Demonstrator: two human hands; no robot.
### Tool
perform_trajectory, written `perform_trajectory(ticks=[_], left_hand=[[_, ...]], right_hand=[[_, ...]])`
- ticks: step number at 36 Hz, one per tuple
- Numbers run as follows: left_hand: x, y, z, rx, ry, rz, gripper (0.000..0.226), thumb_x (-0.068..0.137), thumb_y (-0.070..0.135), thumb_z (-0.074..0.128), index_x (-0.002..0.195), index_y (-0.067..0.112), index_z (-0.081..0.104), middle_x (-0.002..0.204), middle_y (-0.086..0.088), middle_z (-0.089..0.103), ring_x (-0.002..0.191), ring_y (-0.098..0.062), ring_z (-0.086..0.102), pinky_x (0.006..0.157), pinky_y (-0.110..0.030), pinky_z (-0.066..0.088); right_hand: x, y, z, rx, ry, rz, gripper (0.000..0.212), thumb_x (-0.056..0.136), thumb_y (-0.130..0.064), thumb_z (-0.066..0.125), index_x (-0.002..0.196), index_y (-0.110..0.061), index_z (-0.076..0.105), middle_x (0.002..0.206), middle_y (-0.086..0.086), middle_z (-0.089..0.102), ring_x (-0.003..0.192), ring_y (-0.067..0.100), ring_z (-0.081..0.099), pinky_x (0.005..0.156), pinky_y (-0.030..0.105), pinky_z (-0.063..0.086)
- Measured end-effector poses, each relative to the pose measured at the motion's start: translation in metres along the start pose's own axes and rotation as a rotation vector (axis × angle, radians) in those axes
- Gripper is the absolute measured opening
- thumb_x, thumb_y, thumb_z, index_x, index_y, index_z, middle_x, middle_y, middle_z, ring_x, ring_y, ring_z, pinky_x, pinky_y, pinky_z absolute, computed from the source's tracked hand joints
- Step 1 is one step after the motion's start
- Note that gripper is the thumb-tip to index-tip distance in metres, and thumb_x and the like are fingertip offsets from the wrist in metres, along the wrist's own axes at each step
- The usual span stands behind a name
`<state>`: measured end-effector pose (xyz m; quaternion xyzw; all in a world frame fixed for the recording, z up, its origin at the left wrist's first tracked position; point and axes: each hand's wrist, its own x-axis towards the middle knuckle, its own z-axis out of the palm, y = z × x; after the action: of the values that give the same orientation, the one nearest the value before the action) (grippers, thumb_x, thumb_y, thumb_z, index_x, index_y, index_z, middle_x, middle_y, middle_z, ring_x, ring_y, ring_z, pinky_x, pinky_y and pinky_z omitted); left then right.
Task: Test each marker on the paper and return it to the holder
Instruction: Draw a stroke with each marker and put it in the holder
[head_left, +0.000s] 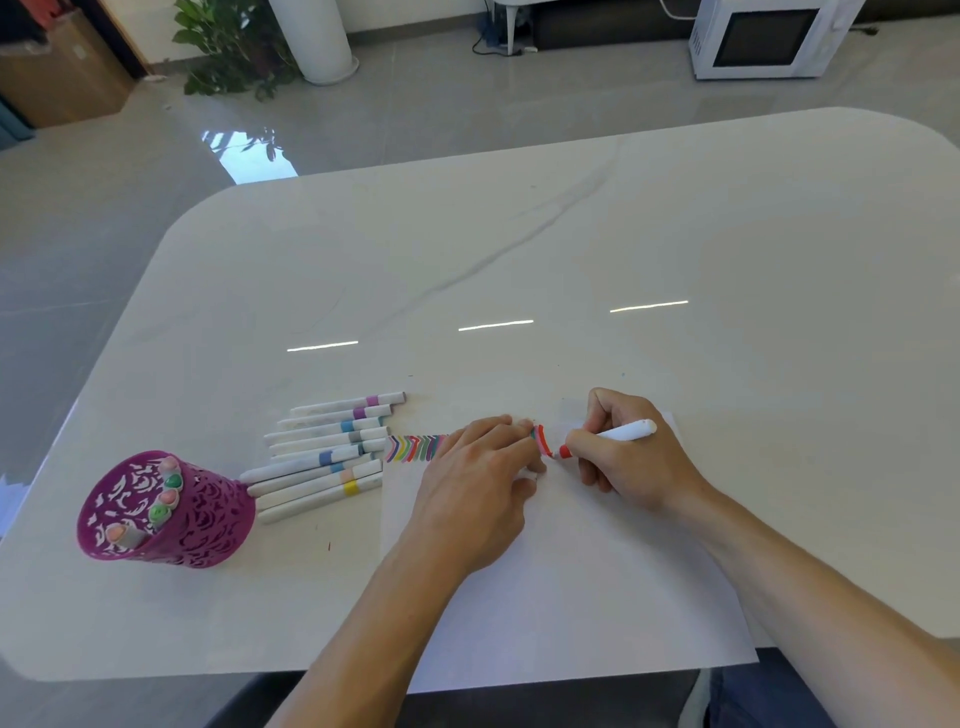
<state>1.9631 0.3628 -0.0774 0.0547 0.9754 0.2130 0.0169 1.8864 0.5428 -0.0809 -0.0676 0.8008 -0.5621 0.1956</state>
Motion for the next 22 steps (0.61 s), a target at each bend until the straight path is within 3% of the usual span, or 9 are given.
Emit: perform_trajectory(ticks=[8, 13, 18, 22], left_hand=[[0.001, 0.000, 0.000, -0.109, 0.003, -0.047, 0.016, 0.091, 0.023, 0.068, 0.104, 0.029, 0.071, 0.138, 0.020, 0.057, 0.140, -0.005, 0.036, 0.115, -0.026, 0.027], [0.001, -0.003, -0.004, -0.219, -0.029, -0.082, 0.014, 0.091, 0.023, 0.066, 0.103, 0.029, 0.071, 0.140, 0.019, 0.055, 0.140, -0.001, 0.034, 0.116, -0.020, 0.022], [0.001, -0.004, -0.012, -0.338, -0.045, -0.159, 0.014, 0.092, 0.028, 0.066, 0.104, 0.034, 0.068, 0.139, 0.024, 0.054, 0.131, 0.005, 0.040, 0.108, -0.017, 0.032], [0.002, -0.004, -0.018, -0.440, 0.035, -0.225, 0.014, 0.093, 0.029, 0.066, 0.104, 0.038, 0.068, 0.131, 0.027, 0.058, 0.120, 0.005, 0.051, 0.101, -0.020, 0.040]], right_hand=[[-0.002, -0.004, -0.002, 0.102, -0.004, 0.005, 0.023, 0.070, -0.024, 0.064, 0.075, -0.008, 0.048, 0.057, 0.015, 0.067, 0.047, 0.020, 0.053, 0.043, 0.024, 0.041], [-0.004, -0.011, -0.005, 0.184, -0.004, -0.024, 0.014, 0.080, -0.014, 0.067, 0.081, -0.009, 0.053, 0.063, 0.012, 0.069, 0.053, 0.021, 0.056, 0.050, 0.029, 0.045], [-0.009, -0.024, -0.007, 0.220, 0.032, -0.071, 0.012, 0.080, -0.021, 0.071, 0.081, -0.015, 0.061, 0.069, 0.009, 0.073, 0.056, 0.019, 0.061, 0.051, 0.025, 0.049], [-0.012, -0.029, -0.012, 0.189, 0.121, -0.101, 0.009, 0.087, -0.016, 0.080, 0.085, -0.015, 0.071, 0.071, 0.007, 0.074, 0.058, 0.017, 0.065, 0.053, 0.023, 0.052]])
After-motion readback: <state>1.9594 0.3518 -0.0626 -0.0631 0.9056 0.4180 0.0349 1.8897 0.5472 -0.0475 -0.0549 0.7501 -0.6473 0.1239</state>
